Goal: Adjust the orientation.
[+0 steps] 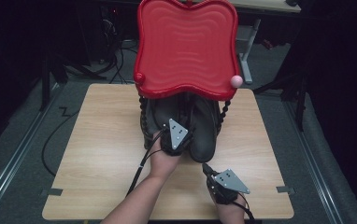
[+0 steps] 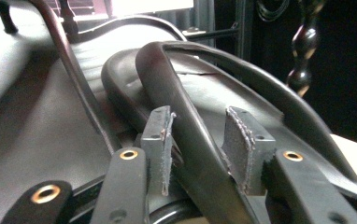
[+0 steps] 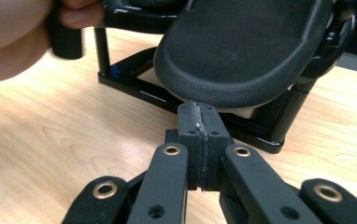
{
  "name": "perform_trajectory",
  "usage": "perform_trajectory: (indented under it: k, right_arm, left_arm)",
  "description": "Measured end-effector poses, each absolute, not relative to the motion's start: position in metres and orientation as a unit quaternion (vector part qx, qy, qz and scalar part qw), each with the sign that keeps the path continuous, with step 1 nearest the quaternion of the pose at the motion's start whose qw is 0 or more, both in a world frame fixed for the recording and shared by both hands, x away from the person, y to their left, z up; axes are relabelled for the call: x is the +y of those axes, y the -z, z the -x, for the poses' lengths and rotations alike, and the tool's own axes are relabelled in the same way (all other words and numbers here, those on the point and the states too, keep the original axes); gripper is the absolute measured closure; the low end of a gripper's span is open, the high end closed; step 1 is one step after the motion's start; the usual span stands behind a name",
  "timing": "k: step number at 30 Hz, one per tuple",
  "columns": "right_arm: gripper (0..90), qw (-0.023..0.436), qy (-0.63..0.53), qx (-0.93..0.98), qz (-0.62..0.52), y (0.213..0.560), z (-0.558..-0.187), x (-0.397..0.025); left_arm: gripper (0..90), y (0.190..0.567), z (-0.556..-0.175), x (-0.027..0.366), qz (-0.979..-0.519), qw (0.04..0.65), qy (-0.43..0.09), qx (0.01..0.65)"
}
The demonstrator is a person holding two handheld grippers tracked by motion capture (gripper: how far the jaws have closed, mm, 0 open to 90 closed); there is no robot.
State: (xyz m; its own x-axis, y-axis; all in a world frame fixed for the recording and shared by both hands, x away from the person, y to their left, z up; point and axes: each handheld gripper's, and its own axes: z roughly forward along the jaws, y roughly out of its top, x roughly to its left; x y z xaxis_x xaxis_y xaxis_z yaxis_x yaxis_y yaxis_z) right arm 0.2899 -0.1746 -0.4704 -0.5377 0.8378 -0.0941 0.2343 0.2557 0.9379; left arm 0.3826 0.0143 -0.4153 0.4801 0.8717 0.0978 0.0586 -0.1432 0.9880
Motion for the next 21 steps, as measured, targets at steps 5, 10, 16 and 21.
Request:
perform_trajectory:
  k: [5, 10, 16, 21]
  right_arm:
    - [89.7, 0.313, -0.488, 0.725, -0.371, 0.469, -0.296, -0.176]
    - [89.8, 0.319, -0.491, 0.719, -0.374, 0.468, -0.303, -0.175]
    - [89.9, 0.324, -0.495, 0.714, -0.374, 0.468, -0.308, -0.174]
    - [89.9, 0.322, -0.499, 0.711, -0.377, 0.467, -0.315, -0.173]
  left_arm:
    - [60.7, 0.421, -0.365, 0.025, -0.655, 0.561, -0.357, 0.358]
    - [60.3, 0.431, -0.341, 0.044, -0.652, 0.562, -0.352, 0.367]
    - [58.6, 0.454, -0.3, 0.082, -0.666, 0.524, -0.363, 0.388]
    - [58.2, 0.469, -0.277, 0.115, -0.668, 0.504, -0.362, 0.411]
